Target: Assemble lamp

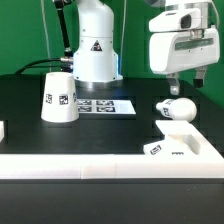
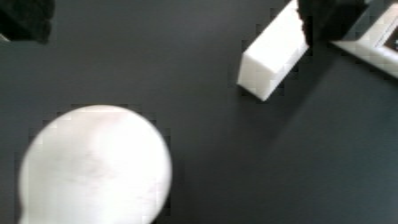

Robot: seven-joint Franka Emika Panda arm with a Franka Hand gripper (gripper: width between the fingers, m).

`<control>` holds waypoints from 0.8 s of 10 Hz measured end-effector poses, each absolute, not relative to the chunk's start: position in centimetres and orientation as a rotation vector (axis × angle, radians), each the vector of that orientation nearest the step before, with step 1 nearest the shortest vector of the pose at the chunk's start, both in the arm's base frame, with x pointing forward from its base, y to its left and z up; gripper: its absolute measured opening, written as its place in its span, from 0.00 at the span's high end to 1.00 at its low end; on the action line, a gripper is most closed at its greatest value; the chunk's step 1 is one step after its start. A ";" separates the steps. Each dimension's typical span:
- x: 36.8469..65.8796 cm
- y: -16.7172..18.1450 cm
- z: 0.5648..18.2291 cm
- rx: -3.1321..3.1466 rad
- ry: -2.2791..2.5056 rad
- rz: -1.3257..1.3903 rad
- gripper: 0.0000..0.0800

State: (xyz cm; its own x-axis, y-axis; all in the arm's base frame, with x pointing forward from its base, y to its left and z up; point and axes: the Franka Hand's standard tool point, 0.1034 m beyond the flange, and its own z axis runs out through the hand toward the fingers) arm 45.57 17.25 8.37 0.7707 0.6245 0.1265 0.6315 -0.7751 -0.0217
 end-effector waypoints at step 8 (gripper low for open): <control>43.3 17.5 7.2 -2.945 -0.968 0.058 0.13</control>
Offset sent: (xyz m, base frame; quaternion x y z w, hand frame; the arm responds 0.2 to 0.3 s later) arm 0.0000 0.0000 0.0000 0.0000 -0.0650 0.0000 0.9979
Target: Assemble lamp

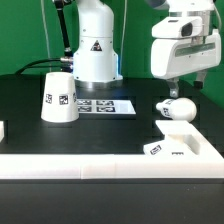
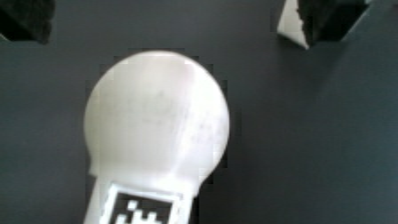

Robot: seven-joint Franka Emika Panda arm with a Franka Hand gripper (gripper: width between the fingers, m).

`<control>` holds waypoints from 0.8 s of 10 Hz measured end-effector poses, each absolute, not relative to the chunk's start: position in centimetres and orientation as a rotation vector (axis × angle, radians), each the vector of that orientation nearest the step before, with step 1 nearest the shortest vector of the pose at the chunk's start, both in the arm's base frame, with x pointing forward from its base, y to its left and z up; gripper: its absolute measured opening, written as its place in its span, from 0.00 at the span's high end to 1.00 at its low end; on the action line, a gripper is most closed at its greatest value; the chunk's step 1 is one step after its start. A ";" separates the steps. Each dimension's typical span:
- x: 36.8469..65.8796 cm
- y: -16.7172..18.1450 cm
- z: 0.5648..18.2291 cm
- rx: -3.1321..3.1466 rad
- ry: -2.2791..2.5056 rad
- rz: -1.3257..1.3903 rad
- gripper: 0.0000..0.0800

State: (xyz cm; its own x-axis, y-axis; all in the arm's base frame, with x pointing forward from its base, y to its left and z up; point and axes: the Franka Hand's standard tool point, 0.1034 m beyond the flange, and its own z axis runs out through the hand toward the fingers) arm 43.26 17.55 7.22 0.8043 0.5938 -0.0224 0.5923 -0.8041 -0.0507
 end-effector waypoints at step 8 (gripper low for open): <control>41.7 17.5 6.5 -2.933 -0.903 0.861 0.13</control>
Offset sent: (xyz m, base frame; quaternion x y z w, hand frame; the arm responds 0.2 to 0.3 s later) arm 0.0000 0.0000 0.0000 0.0000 -0.1938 0.0000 0.9810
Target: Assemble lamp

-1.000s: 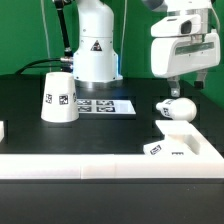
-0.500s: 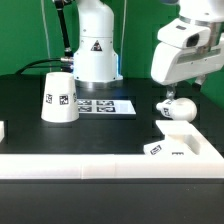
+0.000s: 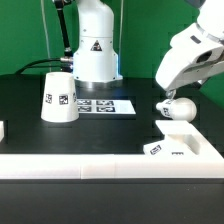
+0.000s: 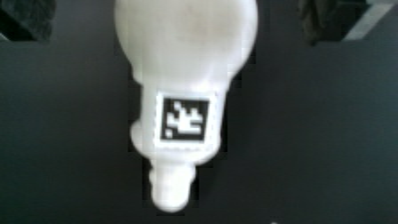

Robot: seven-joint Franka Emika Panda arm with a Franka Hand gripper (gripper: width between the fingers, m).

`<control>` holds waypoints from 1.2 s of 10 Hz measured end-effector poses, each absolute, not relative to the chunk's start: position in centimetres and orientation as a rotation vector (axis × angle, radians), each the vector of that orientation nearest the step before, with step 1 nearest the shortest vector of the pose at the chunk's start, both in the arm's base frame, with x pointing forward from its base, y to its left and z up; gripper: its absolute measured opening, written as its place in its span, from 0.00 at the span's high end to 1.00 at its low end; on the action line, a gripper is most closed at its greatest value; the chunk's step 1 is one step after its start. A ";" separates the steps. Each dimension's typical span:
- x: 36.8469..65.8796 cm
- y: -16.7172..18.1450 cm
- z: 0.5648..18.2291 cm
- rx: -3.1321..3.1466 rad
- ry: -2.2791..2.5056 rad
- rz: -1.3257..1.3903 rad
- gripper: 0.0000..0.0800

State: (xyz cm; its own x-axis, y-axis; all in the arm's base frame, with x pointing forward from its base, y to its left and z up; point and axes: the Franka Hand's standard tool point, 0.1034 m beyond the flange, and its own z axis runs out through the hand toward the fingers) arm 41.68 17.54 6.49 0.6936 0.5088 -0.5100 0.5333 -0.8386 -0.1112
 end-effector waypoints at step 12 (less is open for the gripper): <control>42.4 17.5 2.5 2.595 0.798 -1.315 0.13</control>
Offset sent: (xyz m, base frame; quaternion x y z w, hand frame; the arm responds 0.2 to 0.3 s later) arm 0.0000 0.0000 0.0000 0.0000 -0.1938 0.0000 0.9810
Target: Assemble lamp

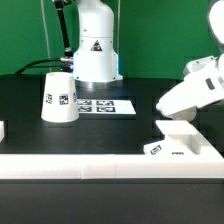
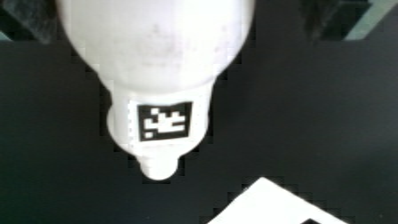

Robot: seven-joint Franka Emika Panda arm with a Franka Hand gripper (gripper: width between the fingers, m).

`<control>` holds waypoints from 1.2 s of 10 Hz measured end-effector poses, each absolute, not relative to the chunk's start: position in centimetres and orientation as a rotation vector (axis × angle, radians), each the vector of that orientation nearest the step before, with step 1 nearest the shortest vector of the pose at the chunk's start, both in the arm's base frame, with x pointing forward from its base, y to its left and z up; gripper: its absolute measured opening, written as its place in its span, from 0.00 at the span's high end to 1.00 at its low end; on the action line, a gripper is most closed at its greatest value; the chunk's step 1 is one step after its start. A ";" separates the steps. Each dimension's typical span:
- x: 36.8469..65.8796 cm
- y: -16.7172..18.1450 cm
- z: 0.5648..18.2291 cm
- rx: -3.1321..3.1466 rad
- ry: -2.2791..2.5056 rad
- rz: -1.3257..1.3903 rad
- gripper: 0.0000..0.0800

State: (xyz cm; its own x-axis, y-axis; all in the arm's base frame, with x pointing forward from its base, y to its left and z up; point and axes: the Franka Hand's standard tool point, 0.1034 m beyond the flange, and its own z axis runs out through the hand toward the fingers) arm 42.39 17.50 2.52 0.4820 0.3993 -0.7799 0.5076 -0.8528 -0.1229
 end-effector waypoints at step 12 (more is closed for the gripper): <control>41.5 16.4 2.8 2.559 0.797 -1.404 0.28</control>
Offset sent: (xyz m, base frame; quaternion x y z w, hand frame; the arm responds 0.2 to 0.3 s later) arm -0.0105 -0.0004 -0.0095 -0.0115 -0.0223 0.0156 0.9996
